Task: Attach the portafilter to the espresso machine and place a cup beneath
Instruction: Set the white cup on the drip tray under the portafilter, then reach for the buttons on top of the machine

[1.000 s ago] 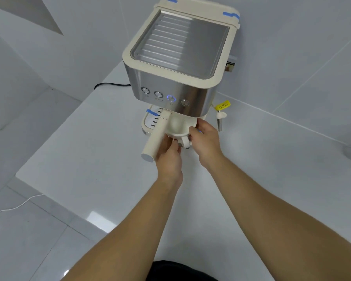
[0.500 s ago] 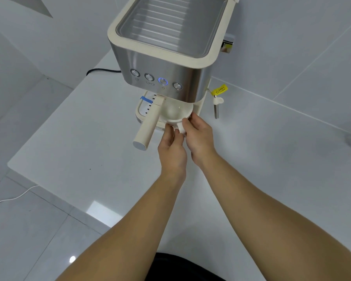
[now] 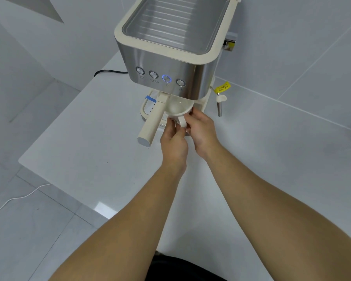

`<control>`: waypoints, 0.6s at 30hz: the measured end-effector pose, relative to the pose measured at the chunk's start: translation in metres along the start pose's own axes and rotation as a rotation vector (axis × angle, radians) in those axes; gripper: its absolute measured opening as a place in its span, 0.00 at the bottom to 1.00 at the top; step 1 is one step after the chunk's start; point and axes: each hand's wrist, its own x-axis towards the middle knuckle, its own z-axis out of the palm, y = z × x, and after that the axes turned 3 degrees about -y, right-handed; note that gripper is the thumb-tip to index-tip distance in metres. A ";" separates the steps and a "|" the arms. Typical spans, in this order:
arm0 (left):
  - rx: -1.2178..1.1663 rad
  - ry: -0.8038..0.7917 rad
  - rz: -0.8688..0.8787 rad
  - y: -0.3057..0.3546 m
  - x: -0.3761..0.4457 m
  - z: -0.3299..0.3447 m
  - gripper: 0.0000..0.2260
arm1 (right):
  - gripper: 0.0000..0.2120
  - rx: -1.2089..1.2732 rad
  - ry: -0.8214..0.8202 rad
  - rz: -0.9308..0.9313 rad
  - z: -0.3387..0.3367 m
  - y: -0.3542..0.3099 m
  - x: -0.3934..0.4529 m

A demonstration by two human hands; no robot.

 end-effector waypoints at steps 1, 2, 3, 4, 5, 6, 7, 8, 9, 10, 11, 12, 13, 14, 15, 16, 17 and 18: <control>0.004 -0.006 0.001 0.002 -0.002 0.000 0.23 | 0.14 0.003 -0.002 0.003 0.000 -0.001 -0.001; 0.010 -0.011 -0.001 0.003 -0.004 0.000 0.22 | 0.14 0.003 0.000 0.006 0.000 -0.002 -0.003; 0.016 -0.017 -0.004 0.005 -0.006 -0.001 0.21 | 0.14 0.002 0.002 0.007 0.000 -0.003 -0.005; 0.020 -0.029 -0.003 0.006 -0.008 -0.001 0.20 | 0.14 -0.002 0.005 0.004 0.000 -0.005 -0.007; 0.022 -0.047 -0.003 0.007 -0.011 -0.001 0.19 | 0.14 -0.005 0.005 0.005 0.000 -0.005 -0.009; 0.019 -0.064 -0.003 0.008 -0.015 -0.001 0.19 | 0.13 -0.007 0.004 0.005 0.000 -0.007 -0.012; 0.016 -0.075 -0.007 0.010 -0.019 -0.001 0.18 | 0.11 -0.005 0.006 0.002 -0.001 -0.009 -0.016; 0.008 -0.077 -0.015 0.009 -0.022 -0.002 0.18 | 0.09 -0.004 0.009 0.007 -0.001 -0.010 -0.018; 0.003 -0.088 -0.019 0.012 -0.027 -0.004 0.18 | 0.07 0.003 0.026 0.006 -0.001 -0.012 -0.025; -0.002 -0.086 -0.031 0.011 -0.030 -0.006 0.17 | 0.06 0.003 0.044 0.019 -0.002 -0.013 -0.028; -0.001 -0.081 -0.050 0.011 -0.033 -0.009 0.16 | 0.07 -0.001 0.065 0.028 -0.003 -0.014 -0.030; -0.002 -0.085 -0.069 0.011 -0.037 -0.012 0.16 | 0.08 -0.003 0.084 0.036 -0.004 -0.015 -0.034; -0.003 -0.100 -0.089 0.012 -0.042 -0.015 0.15 | 0.09 0.005 0.103 0.046 -0.006 -0.015 -0.039; -0.004 -0.127 -0.104 0.013 -0.048 -0.018 0.16 | 0.10 0.024 0.125 0.056 -0.006 -0.017 -0.044; -0.009 -0.156 -0.116 0.016 -0.053 -0.022 0.16 | 0.10 0.055 0.148 0.067 -0.007 -0.018 -0.049; -0.020 -0.182 -0.127 0.020 -0.058 -0.025 0.17 | 0.10 0.090 0.170 0.077 -0.008 -0.021 -0.054; -0.034 -0.204 -0.134 0.025 -0.062 -0.029 0.17 | 0.10 0.127 0.183 0.083 -0.009 -0.025 -0.060; -0.052 -0.223 -0.137 0.030 -0.065 -0.032 0.17 | 0.08 0.158 0.187 0.081 -0.009 -0.030 -0.067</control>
